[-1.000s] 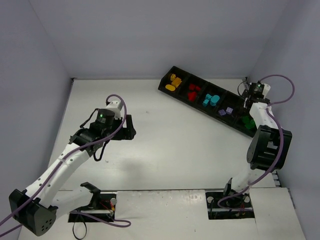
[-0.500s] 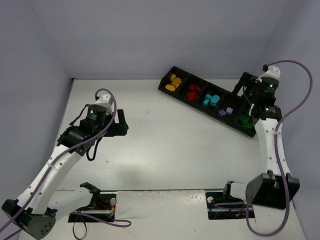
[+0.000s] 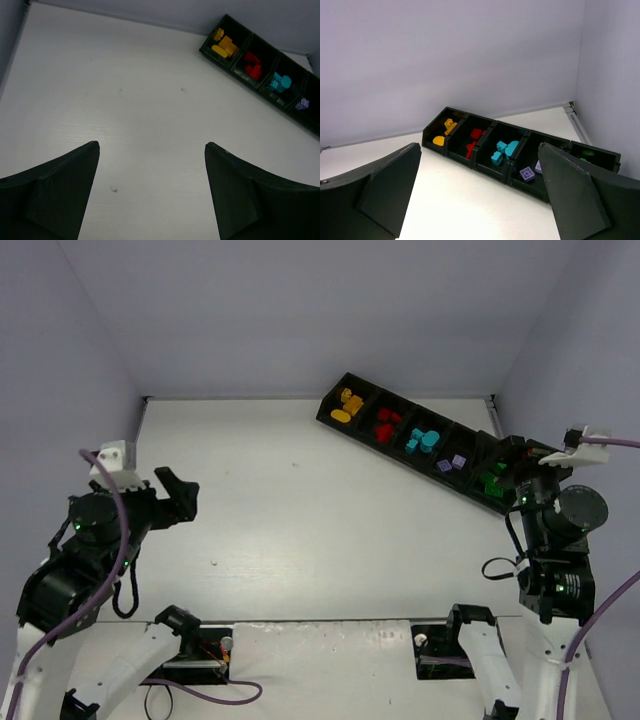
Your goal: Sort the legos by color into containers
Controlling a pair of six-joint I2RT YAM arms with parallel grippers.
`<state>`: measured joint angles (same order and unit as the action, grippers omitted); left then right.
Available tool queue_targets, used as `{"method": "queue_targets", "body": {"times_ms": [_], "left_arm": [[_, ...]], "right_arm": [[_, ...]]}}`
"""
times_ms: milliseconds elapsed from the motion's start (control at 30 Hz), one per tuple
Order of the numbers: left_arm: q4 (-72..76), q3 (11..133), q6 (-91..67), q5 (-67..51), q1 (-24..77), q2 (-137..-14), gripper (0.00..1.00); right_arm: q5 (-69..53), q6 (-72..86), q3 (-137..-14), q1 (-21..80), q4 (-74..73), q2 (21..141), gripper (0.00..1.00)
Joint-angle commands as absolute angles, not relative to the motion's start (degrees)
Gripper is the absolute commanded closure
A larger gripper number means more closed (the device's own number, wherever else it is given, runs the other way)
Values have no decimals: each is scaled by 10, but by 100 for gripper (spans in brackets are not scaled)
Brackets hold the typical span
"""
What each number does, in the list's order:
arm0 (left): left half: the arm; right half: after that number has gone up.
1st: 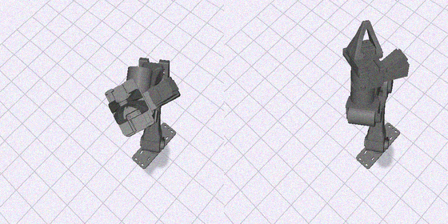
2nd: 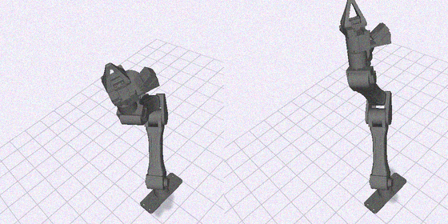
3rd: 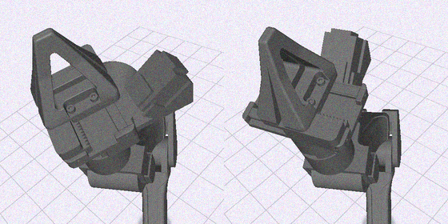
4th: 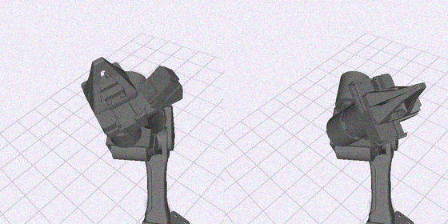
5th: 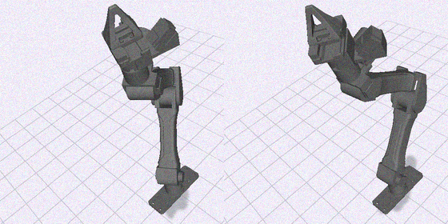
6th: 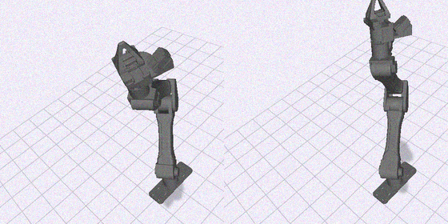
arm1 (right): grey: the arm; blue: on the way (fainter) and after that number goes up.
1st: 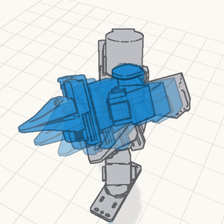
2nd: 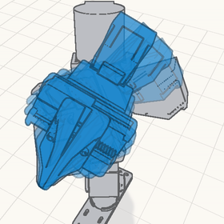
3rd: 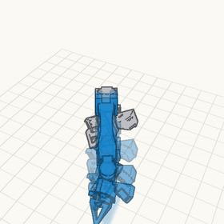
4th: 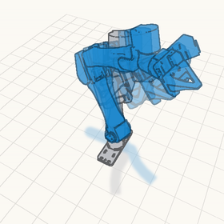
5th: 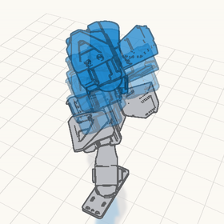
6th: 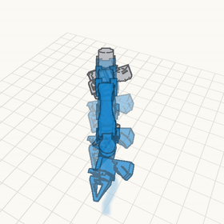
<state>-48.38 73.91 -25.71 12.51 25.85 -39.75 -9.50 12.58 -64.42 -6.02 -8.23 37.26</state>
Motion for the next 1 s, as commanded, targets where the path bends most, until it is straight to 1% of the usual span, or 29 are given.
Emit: {"method": "queue_targets", "body": {"times_ms": [0, 200, 533, 967], "left_arm": [[-485, 763, -235, 174, 256, -383, 21], [-485, 761, -254, 191, 255, -358, 21], [-503, 766, -261, 180, 256, -368, 21], [-487, 752, -268, 163, 255, -380, 21]], "right_arm": [[-87, 121, -650, -41, -83, 365, 0], [-61, 125, -650, -24, -94, 341, 0], [-58, 113, -624, -17, -107, 293, 0], [-61, 102, -647, -15, -121, 290, 0]]}}
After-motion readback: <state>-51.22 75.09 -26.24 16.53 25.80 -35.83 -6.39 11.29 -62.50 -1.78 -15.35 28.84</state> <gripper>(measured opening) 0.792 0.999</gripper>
